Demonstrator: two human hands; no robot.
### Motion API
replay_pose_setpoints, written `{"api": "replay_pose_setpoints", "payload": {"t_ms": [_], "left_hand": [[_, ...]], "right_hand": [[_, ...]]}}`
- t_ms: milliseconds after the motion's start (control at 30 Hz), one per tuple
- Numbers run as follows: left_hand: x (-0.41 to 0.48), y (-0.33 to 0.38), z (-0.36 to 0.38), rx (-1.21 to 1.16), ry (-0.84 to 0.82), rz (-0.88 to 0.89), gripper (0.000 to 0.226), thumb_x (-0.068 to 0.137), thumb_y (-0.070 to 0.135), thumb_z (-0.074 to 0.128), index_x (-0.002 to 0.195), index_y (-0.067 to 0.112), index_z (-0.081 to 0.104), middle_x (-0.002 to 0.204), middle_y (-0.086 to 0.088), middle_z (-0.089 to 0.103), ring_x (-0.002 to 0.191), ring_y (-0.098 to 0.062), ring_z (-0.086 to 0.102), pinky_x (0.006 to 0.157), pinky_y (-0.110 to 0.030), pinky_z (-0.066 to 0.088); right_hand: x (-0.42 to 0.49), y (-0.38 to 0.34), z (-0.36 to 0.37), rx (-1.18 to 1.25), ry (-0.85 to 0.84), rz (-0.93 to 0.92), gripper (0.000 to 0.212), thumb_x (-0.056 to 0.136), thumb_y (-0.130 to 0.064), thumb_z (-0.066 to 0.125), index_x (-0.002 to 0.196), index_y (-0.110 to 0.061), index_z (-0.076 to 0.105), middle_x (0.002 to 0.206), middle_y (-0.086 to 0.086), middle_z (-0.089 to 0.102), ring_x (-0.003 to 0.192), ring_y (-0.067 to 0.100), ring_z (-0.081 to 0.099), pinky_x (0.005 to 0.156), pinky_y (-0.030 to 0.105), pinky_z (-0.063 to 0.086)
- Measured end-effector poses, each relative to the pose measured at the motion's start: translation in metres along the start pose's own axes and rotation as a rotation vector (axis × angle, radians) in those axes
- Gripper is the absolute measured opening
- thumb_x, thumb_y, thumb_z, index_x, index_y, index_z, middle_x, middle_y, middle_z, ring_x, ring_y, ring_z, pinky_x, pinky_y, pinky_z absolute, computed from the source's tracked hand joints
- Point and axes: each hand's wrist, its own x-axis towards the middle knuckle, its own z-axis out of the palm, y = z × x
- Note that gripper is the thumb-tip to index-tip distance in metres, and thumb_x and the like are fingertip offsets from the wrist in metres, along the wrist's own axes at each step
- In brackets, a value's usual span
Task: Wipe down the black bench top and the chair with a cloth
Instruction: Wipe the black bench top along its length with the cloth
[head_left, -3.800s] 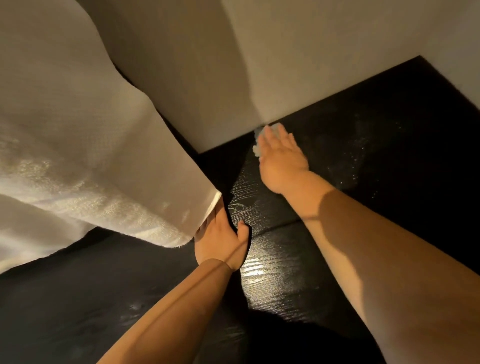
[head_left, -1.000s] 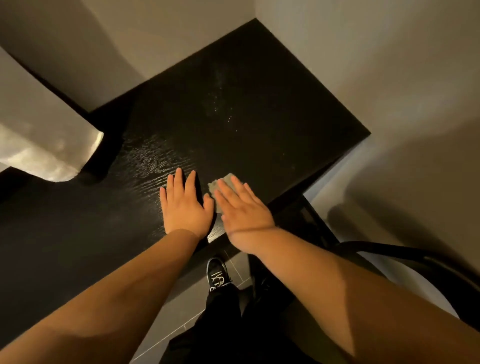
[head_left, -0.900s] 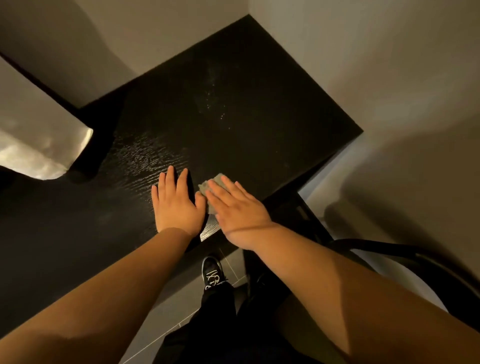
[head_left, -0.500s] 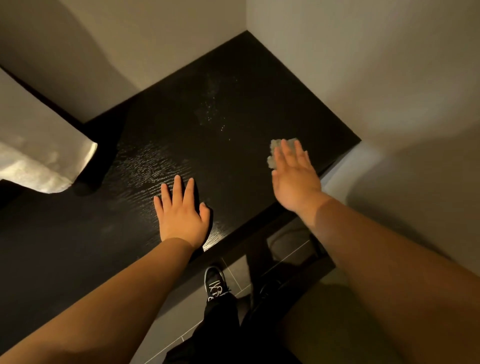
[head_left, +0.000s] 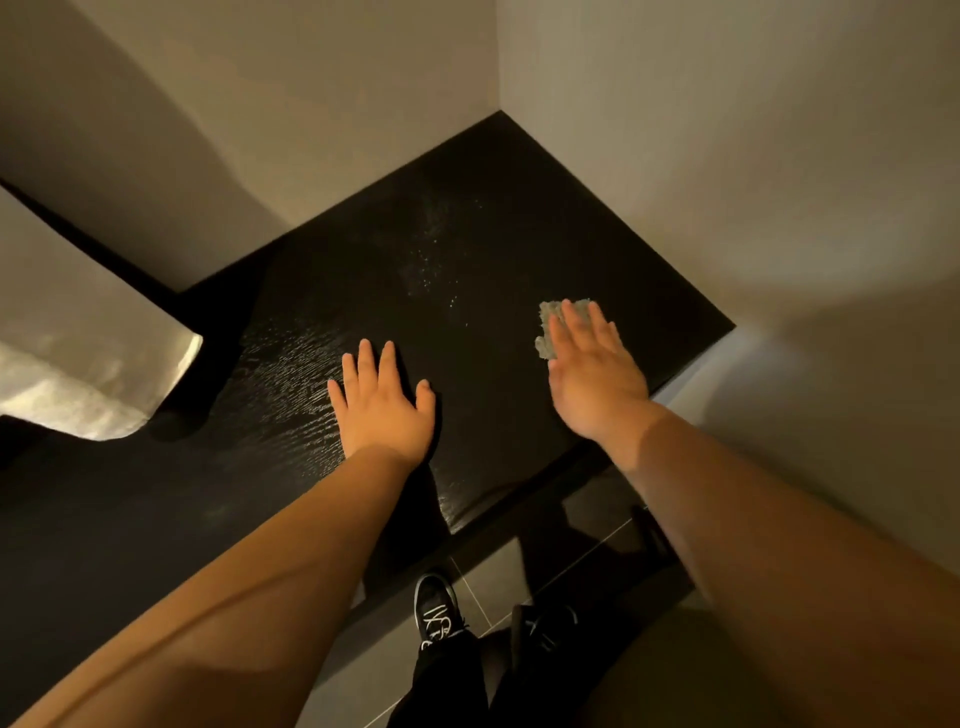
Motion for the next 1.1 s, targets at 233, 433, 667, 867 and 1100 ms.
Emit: {"api": "replay_pose_setpoints", "payload": {"t_ms": [233, 433, 667, 867, 1100], "left_hand": [[0.001, -0.001, 0.006, 0.053, 0.022, 0.003, 0.078, 0.1, 0.056, 0.029, 0.169, 0.023, 0.016, 0.178, -0.005, 0.004, 0.164, -0.027, -0.004, 0.131, -0.054, -0.001], [0.0, 0.0, 0.004, 0.045, 0.026, 0.004, 0.081, 0.096, 0.059, 0.023, 0.169, 0.024, 0.018, 0.178, -0.005, 0.005, 0.164, -0.026, -0.003, 0.132, -0.053, 0.0], [0.002, 0.0, 0.004, 0.051, 0.026, 0.004, 0.082, 0.095, 0.059, 0.024, 0.168, 0.025, 0.02, 0.178, -0.003, 0.005, 0.164, -0.025, -0.004, 0.132, -0.052, 0.0], [0.002, -0.002, 0.006, 0.051, 0.037, 0.01, 0.08, 0.096, 0.059, 0.028, 0.168, 0.025, 0.021, 0.178, -0.003, 0.007, 0.164, -0.025, -0.003, 0.132, -0.051, -0.001], [0.003, -0.001, 0.007, 0.054, 0.043, -0.002, 0.079, 0.096, 0.058, 0.029, 0.168, 0.025, 0.021, 0.178, -0.003, 0.008, 0.164, -0.025, -0.002, 0.132, -0.052, 0.001]], "right_hand": [[-0.012, -0.058, 0.022, -0.028, -0.049, -0.435, 0.064, 0.108, -0.036, 0.033, 0.166, -0.019, 0.012, 0.175, -0.002, -0.001, 0.16, 0.025, -0.01, 0.13, 0.042, -0.003], [0.054, -0.013, 0.0, -0.072, 0.01, -0.278, 0.06, 0.109, -0.034, 0.026, 0.166, -0.021, 0.011, 0.175, 0.001, 0.002, 0.16, 0.027, -0.003, 0.129, 0.045, 0.0], [0.056, -0.07, 0.006, -0.014, 0.047, -0.255, 0.065, 0.108, -0.038, 0.029, 0.167, -0.017, 0.007, 0.175, 0.004, -0.002, 0.16, 0.029, -0.009, 0.126, 0.043, -0.01], [0.059, -0.064, 0.009, -0.073, -0.016, -0.561, 0.062, 0.108, -0.035, 0.03, 0.166, -0.02, 0.015, 0.175, 0.0, 0.004, 0.161, 0.025, -0.004, 0.128, 0.04, -0.004], [0.111, -0.039, -0.018, -0.066, 0.015, -0.074, 0.063, 0.11, -0.036, 0.024, 0.166, -0.02, 0.001, 0.174, 0.003, -0.006, 0.16, 0.03, -0.009, 0.127, 0.045, -0.004]]}}
